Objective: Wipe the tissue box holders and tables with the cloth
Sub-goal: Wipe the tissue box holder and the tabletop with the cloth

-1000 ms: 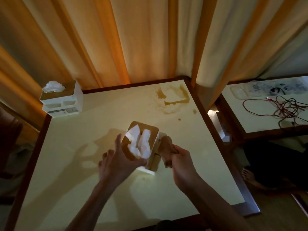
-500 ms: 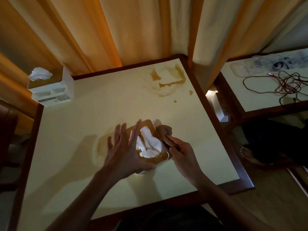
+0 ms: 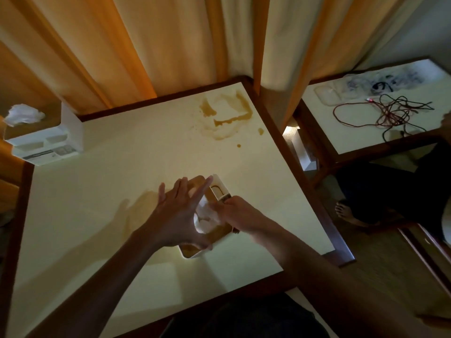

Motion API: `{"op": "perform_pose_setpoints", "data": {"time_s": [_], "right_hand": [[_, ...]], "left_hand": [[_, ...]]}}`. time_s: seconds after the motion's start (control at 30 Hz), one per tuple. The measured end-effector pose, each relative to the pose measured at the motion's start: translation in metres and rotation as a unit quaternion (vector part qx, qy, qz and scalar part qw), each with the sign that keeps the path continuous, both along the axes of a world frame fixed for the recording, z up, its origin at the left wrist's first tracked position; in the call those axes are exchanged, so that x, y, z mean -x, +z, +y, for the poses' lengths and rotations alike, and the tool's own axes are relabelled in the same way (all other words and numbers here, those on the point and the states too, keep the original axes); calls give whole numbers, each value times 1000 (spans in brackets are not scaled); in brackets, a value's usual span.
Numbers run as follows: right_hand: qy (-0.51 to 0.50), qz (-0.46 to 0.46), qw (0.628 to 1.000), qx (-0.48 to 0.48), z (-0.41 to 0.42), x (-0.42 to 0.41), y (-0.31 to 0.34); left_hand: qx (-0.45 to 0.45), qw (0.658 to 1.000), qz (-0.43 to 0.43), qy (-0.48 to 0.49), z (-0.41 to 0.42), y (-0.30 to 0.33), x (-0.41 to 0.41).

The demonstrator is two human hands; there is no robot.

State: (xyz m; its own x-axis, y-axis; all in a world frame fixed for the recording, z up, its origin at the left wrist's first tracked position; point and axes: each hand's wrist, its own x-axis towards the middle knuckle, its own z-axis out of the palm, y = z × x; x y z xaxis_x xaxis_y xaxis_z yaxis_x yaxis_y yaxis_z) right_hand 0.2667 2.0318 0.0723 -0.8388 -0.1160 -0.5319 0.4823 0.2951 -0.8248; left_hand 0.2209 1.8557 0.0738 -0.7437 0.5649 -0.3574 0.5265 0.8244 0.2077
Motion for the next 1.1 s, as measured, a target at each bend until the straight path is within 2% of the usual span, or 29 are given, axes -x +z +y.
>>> {"op": "perform_pose_setpoints", "data": {"time_s": [0.1, 0.2, 0.47, 0.63, 0.77, 0.93, 1.0, 1.1], "right_hand": [[-20, -94, 992, 82, 4, 13, 0], [-18, -144, 981, 131, 14, 20, 10], [12, -271, 961, 49, -2, 39, 10], [13, -296, 953, 61, 9, 48, 23], [-45, -309, 947, 74, -9, 49, 20], [-9, -322, 944, 71, 9, 51, 42], [-31, -316, 945, 83, 4, 53, 43], [-41, -300, 952, 47, -11, 43, 26]], "left_hand": [[9, 1000, 18, -8, 2, -1, -2], [-3, 1000, 18, -6, -1, -5, -1], [-59, 998, 21, 6, -3, -14, -4], [-56, 998, 9, 8, -7, -22, -2], [-46, 999, 22, 9, -7, -23, -2], [-56, 998, 33, 8, -9, -21, -2], [-63, 997, 38, 7, -9, -22, -2], [-69, 997, 38, 5, -9, -22, -4]]}}
